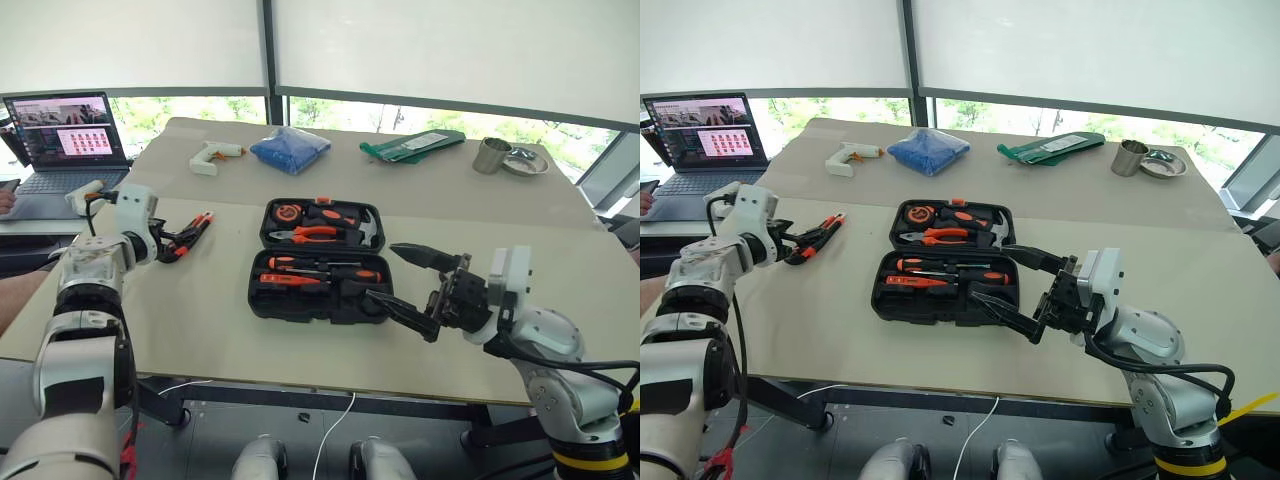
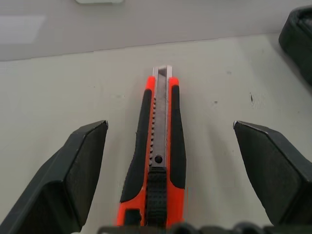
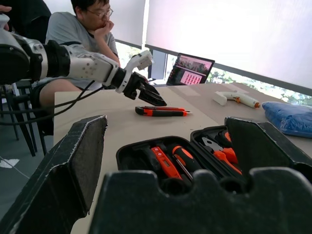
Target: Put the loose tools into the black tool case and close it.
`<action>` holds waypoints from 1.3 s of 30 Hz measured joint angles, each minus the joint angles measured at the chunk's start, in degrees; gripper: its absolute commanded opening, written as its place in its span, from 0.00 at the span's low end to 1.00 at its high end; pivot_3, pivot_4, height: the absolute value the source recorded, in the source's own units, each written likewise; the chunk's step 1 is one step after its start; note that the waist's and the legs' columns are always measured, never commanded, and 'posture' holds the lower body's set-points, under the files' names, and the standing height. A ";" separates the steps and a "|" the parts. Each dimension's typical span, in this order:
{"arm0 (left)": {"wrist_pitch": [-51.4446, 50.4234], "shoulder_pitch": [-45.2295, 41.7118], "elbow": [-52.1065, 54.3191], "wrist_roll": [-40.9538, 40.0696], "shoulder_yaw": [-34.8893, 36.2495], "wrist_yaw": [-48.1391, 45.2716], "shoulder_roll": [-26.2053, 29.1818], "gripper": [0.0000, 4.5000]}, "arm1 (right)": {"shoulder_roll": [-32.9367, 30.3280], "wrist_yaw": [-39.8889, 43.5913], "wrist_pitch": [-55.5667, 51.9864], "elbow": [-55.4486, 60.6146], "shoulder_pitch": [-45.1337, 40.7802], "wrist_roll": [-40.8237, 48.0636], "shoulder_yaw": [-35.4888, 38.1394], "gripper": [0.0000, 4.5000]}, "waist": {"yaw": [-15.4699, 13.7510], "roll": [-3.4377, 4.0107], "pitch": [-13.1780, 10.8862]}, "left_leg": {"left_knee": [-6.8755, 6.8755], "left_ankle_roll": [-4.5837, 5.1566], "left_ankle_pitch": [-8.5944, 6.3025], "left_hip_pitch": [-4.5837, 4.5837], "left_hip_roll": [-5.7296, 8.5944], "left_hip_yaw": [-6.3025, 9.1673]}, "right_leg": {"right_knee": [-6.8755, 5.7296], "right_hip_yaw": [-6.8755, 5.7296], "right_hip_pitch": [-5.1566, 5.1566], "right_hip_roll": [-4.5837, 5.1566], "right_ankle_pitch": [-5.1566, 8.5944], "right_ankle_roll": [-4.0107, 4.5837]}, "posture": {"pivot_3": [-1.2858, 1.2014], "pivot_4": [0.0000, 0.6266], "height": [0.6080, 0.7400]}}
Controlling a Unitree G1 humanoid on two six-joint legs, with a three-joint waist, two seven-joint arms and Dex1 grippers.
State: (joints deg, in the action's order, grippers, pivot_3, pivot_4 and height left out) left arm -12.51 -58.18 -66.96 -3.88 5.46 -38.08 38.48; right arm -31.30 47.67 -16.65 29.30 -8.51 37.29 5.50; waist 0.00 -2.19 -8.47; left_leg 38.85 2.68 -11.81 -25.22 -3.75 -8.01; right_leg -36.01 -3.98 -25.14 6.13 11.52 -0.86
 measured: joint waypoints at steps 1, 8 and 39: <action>0.07 -0.81 -1.93 1.26 -0.87 0.42 -0.28 0.98 | -0.10 -0.28 -0.25 0.52 0.29 0.03 0.01 1.00 | -0.01 -0.01 0.00 | 0.01 0.00 0.00 -0.01 0.01 0.00 | 0.00 0.00 -0.01 0.00 0.01 -0.01 | 0.52 0.24 0.99; 2.13 -2.37 -7.88 4.48 -1.86 3.91 -0.81 0.93 | -0.76 -1.71 -1.58 3.63 3.24 1.43 0.65 1.00 | -0.22 -0.04 -0.02 | 0.07 0.01 0.00 -0.02 -0.01 0.05 | 0.00 0.01 0.00 0.05 0.01 -0.02 | 0.52 0.24 0.99; 19.76 13.21 35.38 -10.53 -9.83 -54.14 -0.41 0.40 | -8.25 6.93 -1.19 1.68 8.66 2.21 7.15 1.00 | -0.64 -0.20 -0.12 | 0.19 0.06 -0.02 -0.05 -0.06 0.06 | -0.04 0.09 0.02 0.05 0.02 0.01 | 0.52 0.24 0.99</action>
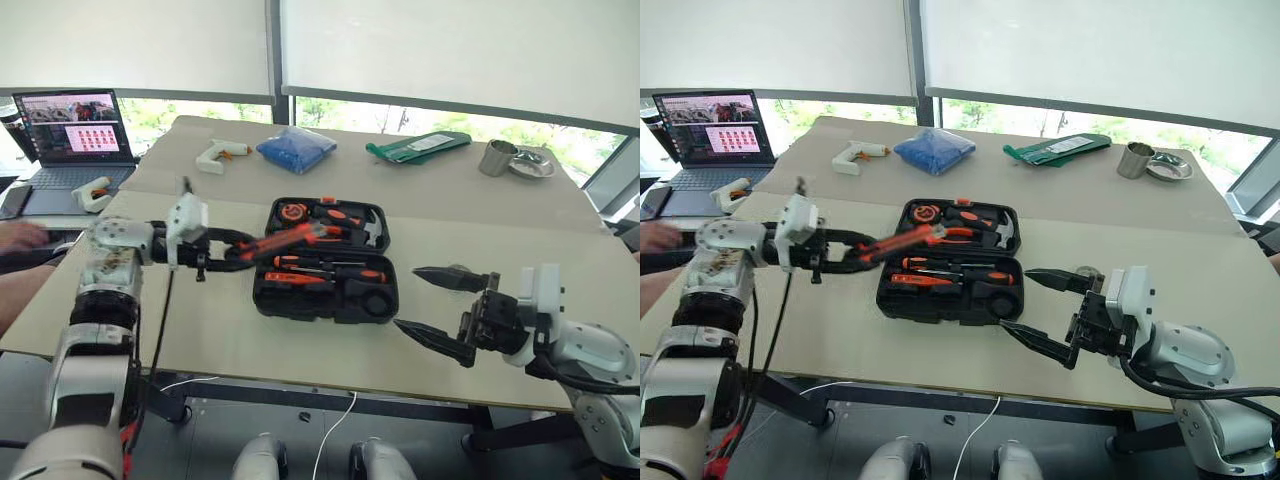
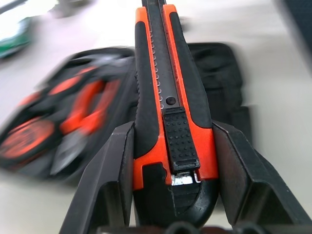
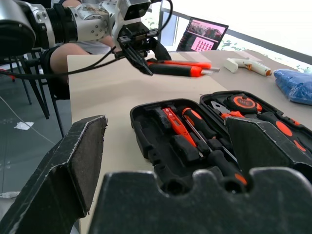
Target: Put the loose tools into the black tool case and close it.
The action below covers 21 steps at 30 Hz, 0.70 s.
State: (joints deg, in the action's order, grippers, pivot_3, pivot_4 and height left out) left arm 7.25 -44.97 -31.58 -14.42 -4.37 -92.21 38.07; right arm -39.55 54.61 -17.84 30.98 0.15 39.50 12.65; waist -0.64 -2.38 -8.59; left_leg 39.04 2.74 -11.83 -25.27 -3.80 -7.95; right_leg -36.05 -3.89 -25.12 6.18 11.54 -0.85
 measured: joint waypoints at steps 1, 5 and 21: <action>0.09 0.73 1.66 0.91 -1.18 0.03 -0.02 0.40 | 0.00 0.07 0.00 0.00 0.26 0.00 0.00 1.00 | 0.04 0.00 0.00 | 0.00 0.00 0.00 0.01 0.00 -0.01 | -0.01 0.01 0.00 -0.02 0.00 0.00 | 0.52 0.24 0.99; 0.62 1.65 2.13 6.89 -5.04 5.23 -2.10 0.40 | 0.20 -0.17 0.00 0.11 1.22 -0.03 0.00 1.00 | -0.07 0.00 0.00 | 0.08 -0.01 0.02 0.02 0.01 0.02 | -0.03 0.01 0.02 -0.04 0.01 -0.03 | 0.52 0.24 0.99; 3.77 -0.56 0.67 16.50 -11.76 12.83 -6.26 0.40 | 0.66 -1.78 0.00 1.99 3.27 -0.14 -0.40 1.00 | -0.09 0.00 0.00 | 0.10 0.02 0.01 0.02 0.01 0.04 | -0.02 0.01 0.03 -0.03 0.05 -0.09 | 0.52 0.24 0.99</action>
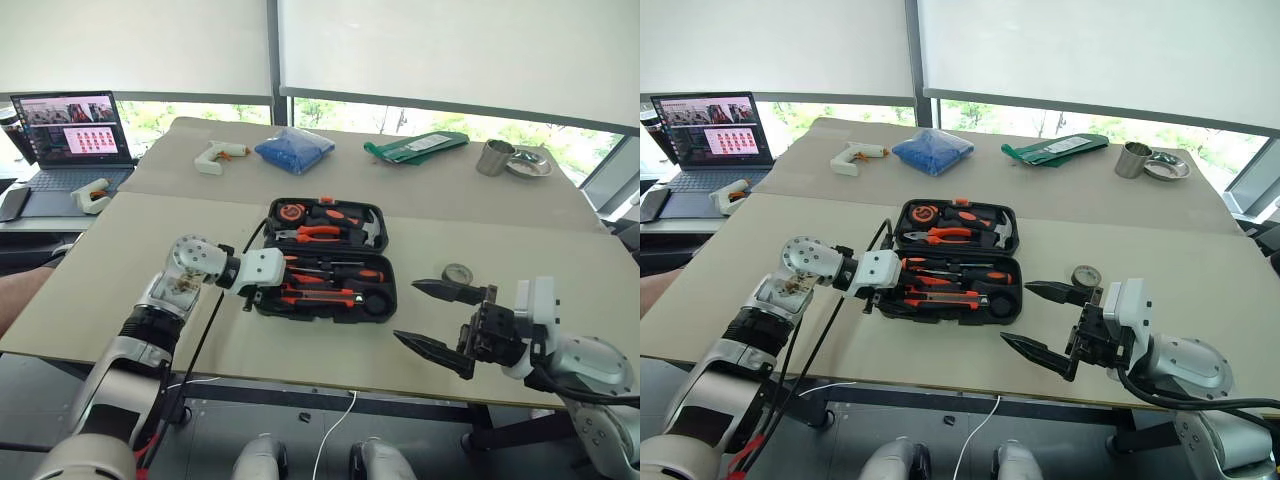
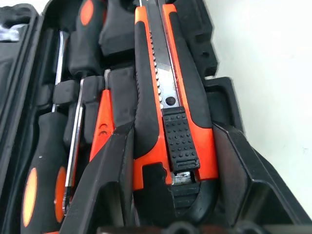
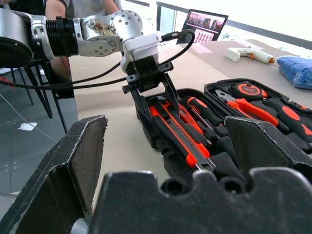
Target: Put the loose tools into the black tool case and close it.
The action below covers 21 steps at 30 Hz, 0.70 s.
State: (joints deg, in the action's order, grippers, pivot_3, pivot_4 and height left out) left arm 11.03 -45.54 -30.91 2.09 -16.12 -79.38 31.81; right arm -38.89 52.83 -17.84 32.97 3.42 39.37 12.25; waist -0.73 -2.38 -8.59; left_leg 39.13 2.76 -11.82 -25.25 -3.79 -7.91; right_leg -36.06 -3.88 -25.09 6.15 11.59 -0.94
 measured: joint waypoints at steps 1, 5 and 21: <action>0.01 -0.21 -0.48 0.10 -0.12 0.08 0.00 0.40 | 0.03 -0.14 0.00 0.15 0.07 0.01 0.00 1.00 | 0.01 0.00 0.00 | 0.00 0.00 0.00 0.00 0.00 0.00 | 0.01 0.00 0.00 0.00 0.01 -0.01 | 0.52 0.24 0.99; 0.06 -1.25 -1.49 0.12 -0.79 -1.33 0.29 0.40 | 0.04 -0.41 0.00 0.20 0.10 0.03 -0.01 1.00 | 0.01 0.00 0.00 | 0.00 0.00 0.00 0.00 -0.01 0.00 | 0.00 0.00 -0.01 0.00 0.01 0.00 | 0.52 0.24 0.99; -3.22 -2.83 -1.45 -11.59 5.12 -6.30 -3.77 0.80 | 0.04 -0.17 0.00 -0.95 -0.13 0.11 -0.22 1.00 | 0.02 0.00 0.00 | 0.04 0.02 -0.01 -0.01 0.01 0.01 | -0.01 0.00 0.02 0.00 0.01 -0.02 | 0.52 0.24 0.99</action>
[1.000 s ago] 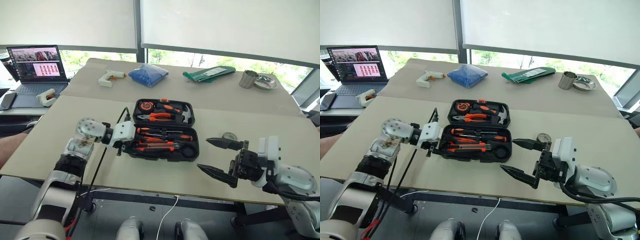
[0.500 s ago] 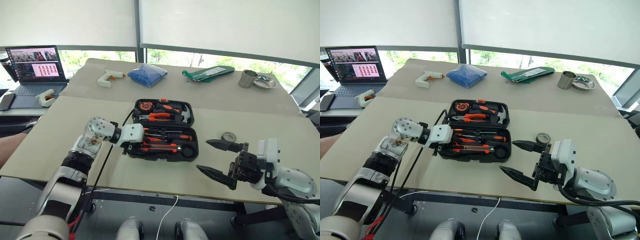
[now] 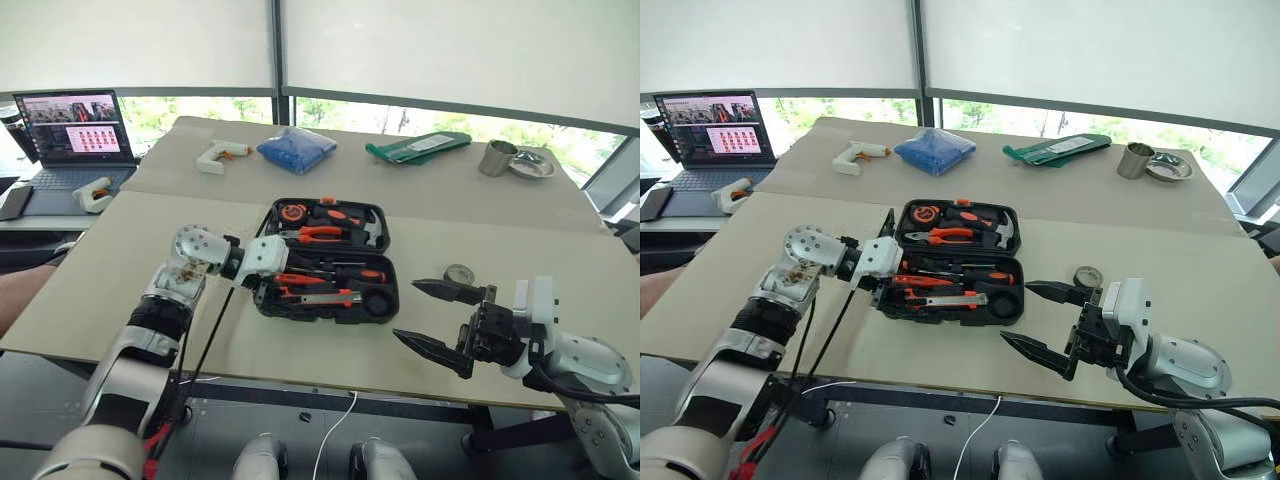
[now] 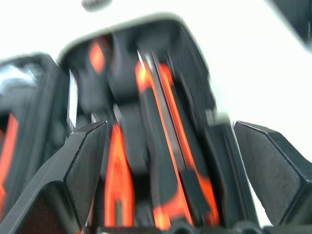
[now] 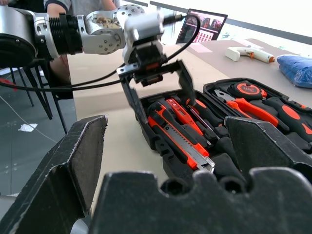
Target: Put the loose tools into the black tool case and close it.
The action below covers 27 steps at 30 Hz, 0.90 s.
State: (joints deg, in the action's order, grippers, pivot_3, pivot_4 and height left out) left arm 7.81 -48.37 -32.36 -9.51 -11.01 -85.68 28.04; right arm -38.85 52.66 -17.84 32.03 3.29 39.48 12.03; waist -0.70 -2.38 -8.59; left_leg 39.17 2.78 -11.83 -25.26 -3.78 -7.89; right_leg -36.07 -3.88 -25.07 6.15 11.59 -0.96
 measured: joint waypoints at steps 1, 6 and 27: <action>-0.35 0.01 0.24 -0.24 0.10 -0.04 -0.06 0.71 | 0.00 -0.03 0.00 -0.03 0.00 0.01 0.00 1.00 | 0.00 0.00 0.00 | 0.00 0.00 0.00 0.01 0.01 0.00 | 0.00 0.00 0.01 0.00 0.00 0.00 | 0.52 0.24 0.99; 0.82 2.36 -0.31 0.46 -0.01 2.96 -2.59 0.32 | 0.65 -0.32 0.00 -0.44 -0.25 0.01 -0.01 1.00 | -0.01 0.00 0.00 | 0.01 0.00 0.00 0.01 0.02 0.00 | -0.01 0.00 0.01 -0.01 -0.01 0.01 | 0.52 0.24 0.99; 1.89 4.47 -0.48 7.62 -3.84 11.29 -1.98 0.01 | 2.21 -0.42 0.00 -1.25 -1.10 -0.17 -0.74 1.00 | 0.54 0.10 0.07 | 0.02 -0.03 0.01 0.20 -0.09 0.01 | -0.05 0.02 0.11 -0.07 0.00 0.01 | 0.52 0.24 0.99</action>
State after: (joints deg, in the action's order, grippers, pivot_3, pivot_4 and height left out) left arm 9.70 -43.89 -32.84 -1.88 -14.85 -74.39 26.06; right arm -36.64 52.24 -17.84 30.78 2.19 39.31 11.29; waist -0.16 -2.28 -8.52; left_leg 39.19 2.75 -11.82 -25.06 -3.87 -7.88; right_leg -36.12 -3.86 -24.96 6.08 11.59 -0.95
